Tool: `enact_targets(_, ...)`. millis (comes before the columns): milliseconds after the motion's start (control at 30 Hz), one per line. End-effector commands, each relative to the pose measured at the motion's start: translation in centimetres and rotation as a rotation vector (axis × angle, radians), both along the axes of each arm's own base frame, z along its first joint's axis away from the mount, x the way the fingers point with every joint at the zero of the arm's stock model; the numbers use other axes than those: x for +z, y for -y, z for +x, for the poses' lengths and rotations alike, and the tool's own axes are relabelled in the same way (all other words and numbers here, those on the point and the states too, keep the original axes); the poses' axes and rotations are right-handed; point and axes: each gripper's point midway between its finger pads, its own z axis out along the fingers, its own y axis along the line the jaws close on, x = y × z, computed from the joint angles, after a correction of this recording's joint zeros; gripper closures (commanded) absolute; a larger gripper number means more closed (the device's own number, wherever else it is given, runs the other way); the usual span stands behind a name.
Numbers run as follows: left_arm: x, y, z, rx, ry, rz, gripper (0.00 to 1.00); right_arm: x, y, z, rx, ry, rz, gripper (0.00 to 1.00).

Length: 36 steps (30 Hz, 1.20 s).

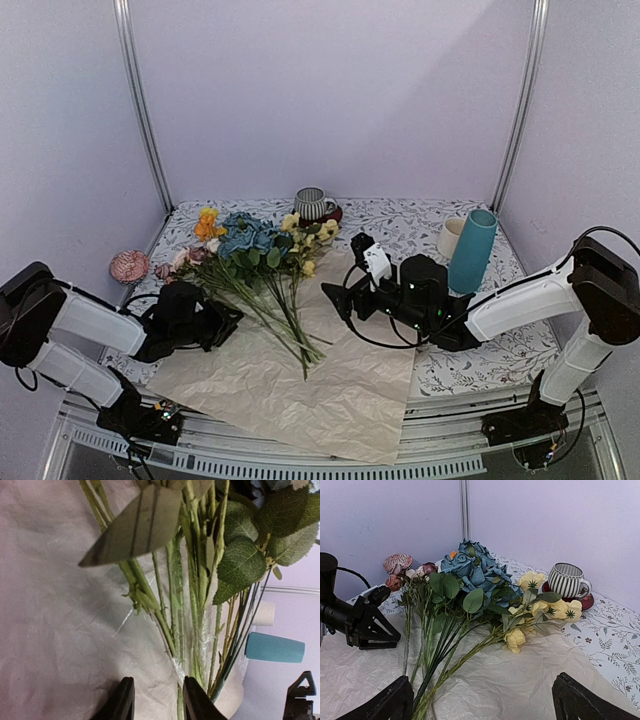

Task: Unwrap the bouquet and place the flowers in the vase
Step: Adjust the fake flower with the flattened wrapping paper.

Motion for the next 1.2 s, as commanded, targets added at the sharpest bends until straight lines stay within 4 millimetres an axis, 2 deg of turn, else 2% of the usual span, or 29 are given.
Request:
enact_targets(0, 0.9, 0.1, 1.1, 0.022, 0.041, -0.007, 0.65, 0.8, 0.1, 0.0, -0.006, 0.017, 0.03, 0.01)
enact_targets(200, 1.6, 0.6, 2.3, 0.024, 0.06, -0.012, 0.65, 0.7, -0.1, -0.1, 0.004, 0.021, 0.023, 0.01)
enact_targets(867, 0.7, 1.5, 4.2, 0.017, 0.06, -0.022, 0.65, 0.4, -0.3, -0.2, 0.016, 0.021, 0.01, 0.01)
enact_targets(1167, 0.7, 1.0, 4.6, 0.043, 0.065, -0.01, 0.73, 0.4, -0.4, -0.2, 0.02, 0.021, 0.005, 0.01)
